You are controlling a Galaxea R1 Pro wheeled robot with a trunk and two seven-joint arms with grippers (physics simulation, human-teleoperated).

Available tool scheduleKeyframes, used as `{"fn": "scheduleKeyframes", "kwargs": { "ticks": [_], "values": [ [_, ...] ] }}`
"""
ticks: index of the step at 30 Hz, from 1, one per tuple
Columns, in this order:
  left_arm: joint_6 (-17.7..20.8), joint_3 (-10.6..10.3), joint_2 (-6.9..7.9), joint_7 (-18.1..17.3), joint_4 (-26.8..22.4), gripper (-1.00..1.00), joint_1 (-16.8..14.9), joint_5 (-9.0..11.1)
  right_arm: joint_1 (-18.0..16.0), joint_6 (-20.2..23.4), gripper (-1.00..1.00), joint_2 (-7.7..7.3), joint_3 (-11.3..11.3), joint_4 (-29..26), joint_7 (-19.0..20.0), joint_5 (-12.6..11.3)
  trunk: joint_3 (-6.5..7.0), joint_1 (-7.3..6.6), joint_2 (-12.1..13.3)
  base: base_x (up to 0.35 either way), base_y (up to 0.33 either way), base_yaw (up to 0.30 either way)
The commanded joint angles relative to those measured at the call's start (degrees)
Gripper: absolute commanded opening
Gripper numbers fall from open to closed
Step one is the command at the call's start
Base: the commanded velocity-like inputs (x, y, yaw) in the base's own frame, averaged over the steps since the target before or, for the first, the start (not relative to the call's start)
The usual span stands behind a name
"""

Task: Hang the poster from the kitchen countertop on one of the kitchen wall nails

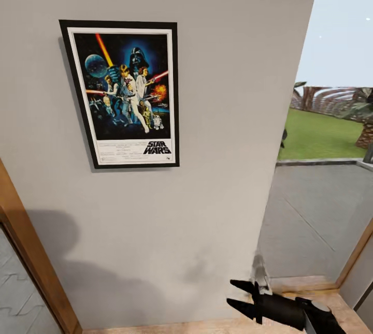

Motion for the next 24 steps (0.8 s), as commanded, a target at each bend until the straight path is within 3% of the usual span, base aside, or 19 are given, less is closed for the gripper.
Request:
{"fn": "scheduleKeyframes", "kwargs": {
  "ticks": [1,5,7,10,13,19,23,24],
  "values": [
    [-0.08,0.09,-0.03,-0.32,0.15,1.0,0.01,-0.02,0.02,-1.1,1.0,-0.04,-0.2,3.22,-0.28,-0.11,0.01,0.03,-0.02,0.0,0.0,0.0],
    [-0.13,-0.24,-0.15,-0.28,1.72,1.0,0.01,-0.03,0.22,-6.15,1.0,-0.42,-0.53,15.52,-4.11,0.08,0.01,0.03,-0.02,0.0,0.0,0.0],
    [-0.19,-0.37,-0.4,-0.19,2.58,1.0,0.01,-0.05,0.28,-10.15,1.0,-0.74,-0.52,25.26,-8.73,0.22,0.01,0.03,-0.02,0.0,0.0,0.0],
    [-0.23,-0.42,-0.95,0.0,2.96,1.0,0.01,-0.11,0.33,-13.52,1.0,-1.03,-0.46,32.99,-14.33,0.31,0.01,0.03,-0.02,0.0,0.0,0.0],
    [-0.29,-0.41,-1.34,0.19,3.14,1.0,0.01,-0.16,0.35,-14.88,1.0,-1.15,-0.44,37.47,-19.18,0.34,0.01,0.03,-0.02,0.0,0.0,0.0],
    [-3.88,-0.38,-2.39,1.51,7.14,1.0,0.01,-0.26,0.53,-15.92,1.0,-1.14,-0.3,43.79,-36.03,0.37,0.01,0.03,-0.02,0.0,0.0,0.0],
    [-6.68,-0.4,-2.58,4.75,10.95,1.0,0.01,-0.26,0.63,-15.92,1.0,-0.88,-0.21,45.53,-45.6,0.37,0.01,0.03,-0.02,0.0,0.0,0.0],
    [-7.83,-0.4,-2.64,7.16,12.58,1.0,0.01,-0.27,0.91,-15.88,1.0,-0.63,-0.19,45.97,-50.89,0.35,0.01,0.03,-0.02,0.0,0.0,0.0]
  ]
}}
